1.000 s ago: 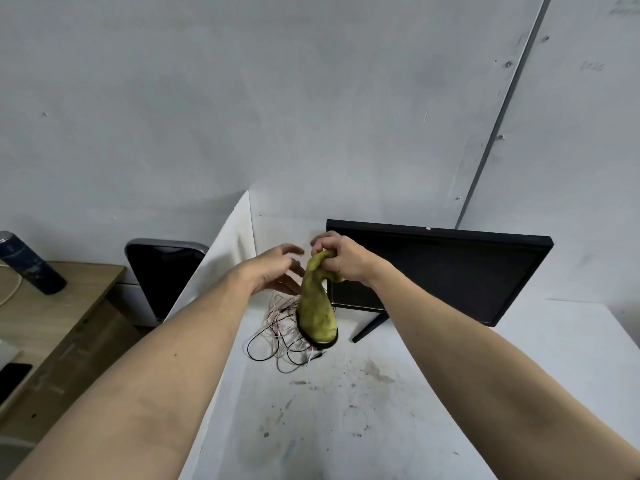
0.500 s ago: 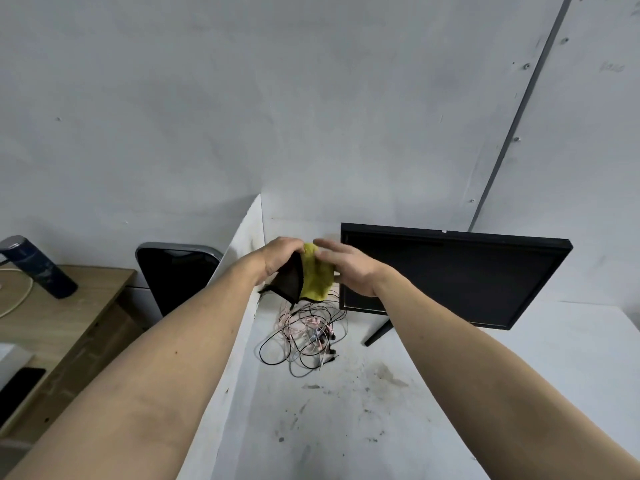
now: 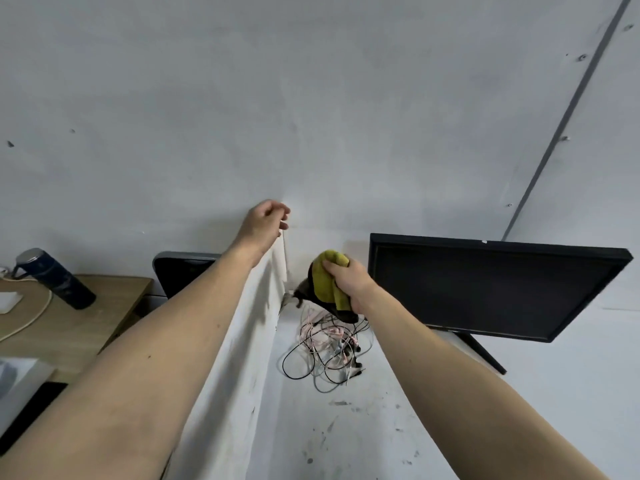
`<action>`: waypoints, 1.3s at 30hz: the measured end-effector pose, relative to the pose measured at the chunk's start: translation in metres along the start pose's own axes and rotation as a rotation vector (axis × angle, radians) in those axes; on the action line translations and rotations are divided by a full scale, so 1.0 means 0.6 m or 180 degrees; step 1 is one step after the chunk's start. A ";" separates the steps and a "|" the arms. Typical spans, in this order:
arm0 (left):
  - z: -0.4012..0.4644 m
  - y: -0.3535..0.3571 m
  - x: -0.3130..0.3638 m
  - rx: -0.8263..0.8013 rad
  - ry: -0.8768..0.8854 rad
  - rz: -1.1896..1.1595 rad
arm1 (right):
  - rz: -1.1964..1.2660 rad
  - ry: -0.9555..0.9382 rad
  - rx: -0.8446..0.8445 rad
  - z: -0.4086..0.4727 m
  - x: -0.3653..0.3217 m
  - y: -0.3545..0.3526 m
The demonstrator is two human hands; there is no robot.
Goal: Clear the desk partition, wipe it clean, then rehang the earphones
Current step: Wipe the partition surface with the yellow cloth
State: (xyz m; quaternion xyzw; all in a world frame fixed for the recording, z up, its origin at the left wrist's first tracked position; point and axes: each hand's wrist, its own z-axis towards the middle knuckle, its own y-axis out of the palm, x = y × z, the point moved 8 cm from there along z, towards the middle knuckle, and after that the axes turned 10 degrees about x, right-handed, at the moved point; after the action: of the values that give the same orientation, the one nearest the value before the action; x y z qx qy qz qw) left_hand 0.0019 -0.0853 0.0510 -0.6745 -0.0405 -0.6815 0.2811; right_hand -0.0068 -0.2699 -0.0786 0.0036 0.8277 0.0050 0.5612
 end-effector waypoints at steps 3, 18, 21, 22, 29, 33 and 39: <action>0.030 -0.024 -0.010 0.0455 -0.0068 0.0430 | -0.0129 0.0515 -0.0068 0.041 0.021 0.025; 0.107 0.022 -0.111 -0.0241 -0.0651 0.1325 | 0.0106 0.0054 0.0350 0.195 0.023 0.157; 0.108 0.025 -0.125 -0.0247 -0.0691 0.1155 | 0.0537 0.0052 0.0338 0.191 0.015 0.177; 0.108 0.025 -0.128 -0.0236 -0.0698 0.1114 | 0.0640 0.0042 0.0268 0.186 0.012 0.185; 0.117 0.015 -0.141 -0.0026 -0.0442 0.1227 | 0.0508 -0.0136 -0.0686 0.143 0.046 0.246; 0.120 0.015 -0.145 -0.0023 -0.0382 0.1286 | 0.0295 0.0007 -0.0864 0.133 0.074 0.266; 0.123 0.014 -0.143 0.0002 -0.0311 0.1355 | 0.0381 -0.1179 -0.0599 0.106 0.009 0.272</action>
State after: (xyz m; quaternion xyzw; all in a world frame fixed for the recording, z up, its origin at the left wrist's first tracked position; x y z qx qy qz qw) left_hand 0.0661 -0.0323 -0.0261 -0.7000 0.0890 -0.5733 0.4165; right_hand 0.0506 -0.1064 -0.1053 0.0012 0.7046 0.1149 0.7003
